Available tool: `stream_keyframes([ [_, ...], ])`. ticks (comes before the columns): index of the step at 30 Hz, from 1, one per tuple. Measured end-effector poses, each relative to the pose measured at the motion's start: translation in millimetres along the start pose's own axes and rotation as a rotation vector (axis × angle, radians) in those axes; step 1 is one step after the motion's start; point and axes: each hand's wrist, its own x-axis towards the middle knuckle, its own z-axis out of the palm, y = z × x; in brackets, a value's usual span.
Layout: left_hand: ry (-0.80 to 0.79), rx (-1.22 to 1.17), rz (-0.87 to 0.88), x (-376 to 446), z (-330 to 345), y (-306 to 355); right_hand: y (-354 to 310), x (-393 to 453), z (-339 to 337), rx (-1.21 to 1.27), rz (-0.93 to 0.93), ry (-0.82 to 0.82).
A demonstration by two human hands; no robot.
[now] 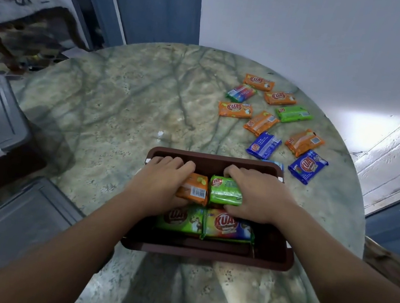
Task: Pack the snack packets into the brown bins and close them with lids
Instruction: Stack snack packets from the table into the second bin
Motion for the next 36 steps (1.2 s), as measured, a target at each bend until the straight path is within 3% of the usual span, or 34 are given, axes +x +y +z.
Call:
stream_keyframes([
  [14,-0.11,-0.103,-0.04,5,-1,-5,3,2,5,-0.009,0.004,-0.005],
  [19,-0.158,-0.021,-0.002,8,-1,-5,1,3,5,-0.064,-0.004,-0.024],
  [36,-0.066,-0.006,0.002,10,3,-5,1,4,5,-0.06,-0.013,-0.029],
])
